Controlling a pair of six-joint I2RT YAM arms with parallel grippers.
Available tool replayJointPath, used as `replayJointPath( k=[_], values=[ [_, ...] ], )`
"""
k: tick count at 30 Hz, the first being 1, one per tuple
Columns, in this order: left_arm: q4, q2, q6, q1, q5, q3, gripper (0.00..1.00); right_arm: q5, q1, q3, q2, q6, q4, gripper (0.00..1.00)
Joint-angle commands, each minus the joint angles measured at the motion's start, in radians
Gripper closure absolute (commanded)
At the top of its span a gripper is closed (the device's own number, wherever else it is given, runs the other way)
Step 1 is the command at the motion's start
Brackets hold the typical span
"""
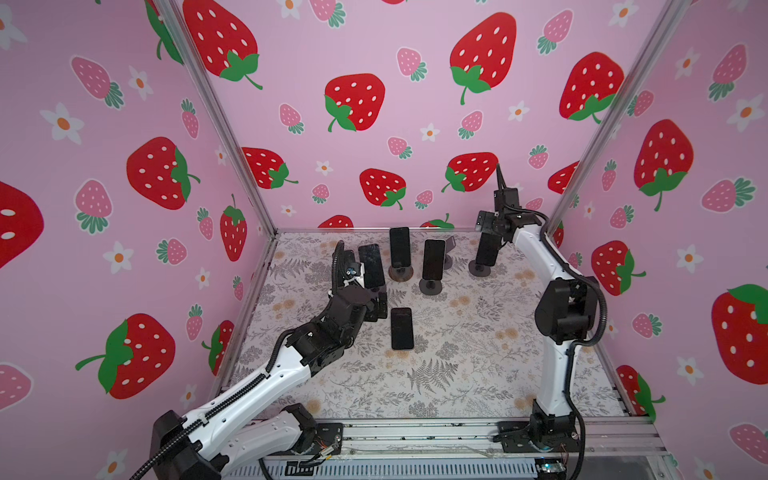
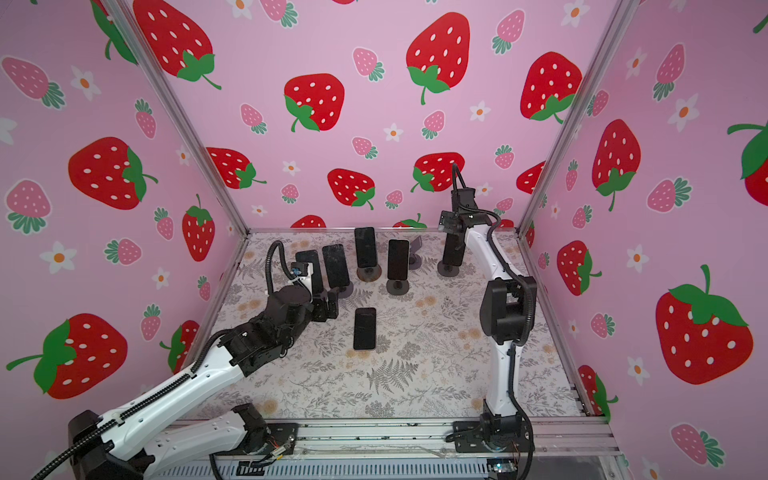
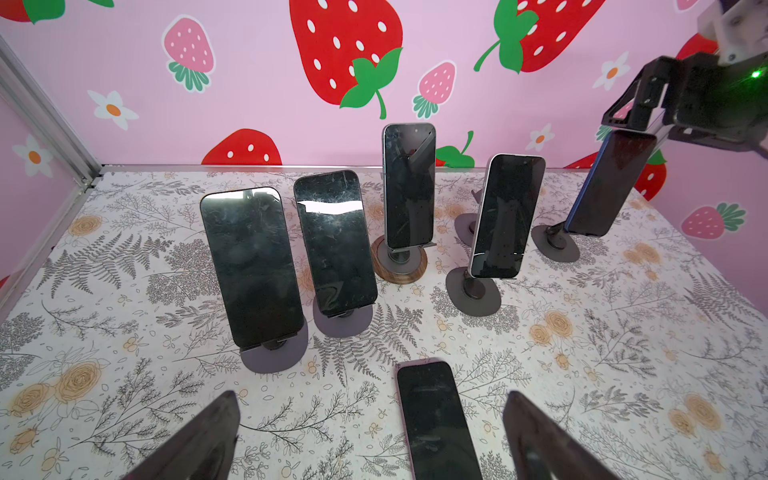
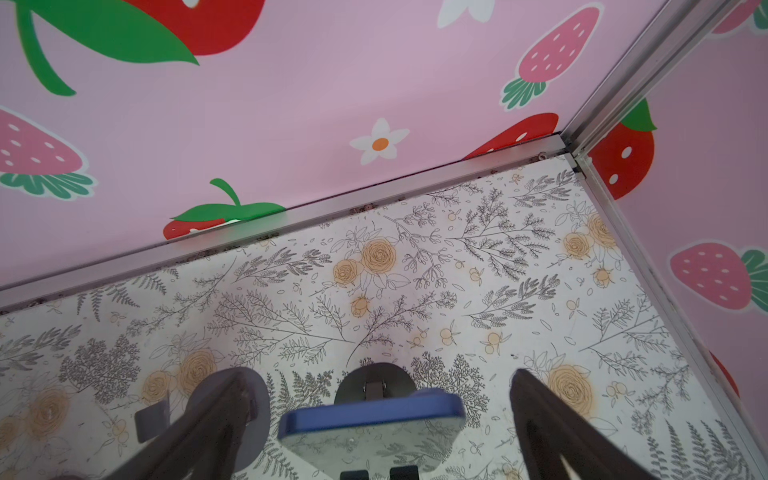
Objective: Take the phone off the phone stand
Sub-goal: 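Close the right gripper on the blue-cased phone's top edge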
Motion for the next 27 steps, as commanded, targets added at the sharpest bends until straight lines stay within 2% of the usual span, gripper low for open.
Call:
replayJointPath(
  k=[1,16,27],
  values=[
    [0.0,-0.009,-0.027,0.004,-0.004,0.012,0.01,0.008,-0.007,0.011,0.021,0.012,-0.043,0.03],
    [-0.005,-0.034,-0.045,0.003,-0.013,-0.008,0.0,-0.041,-0.008,0.029,0.092,0.018,-0.051,0.13],
    [0.014,-0.025,-0.06,0.004,0.002,-0.015,0.0,-0.045,-0.007,-0.051,0.044,0.01,-0.02,0.21]
  ],
)
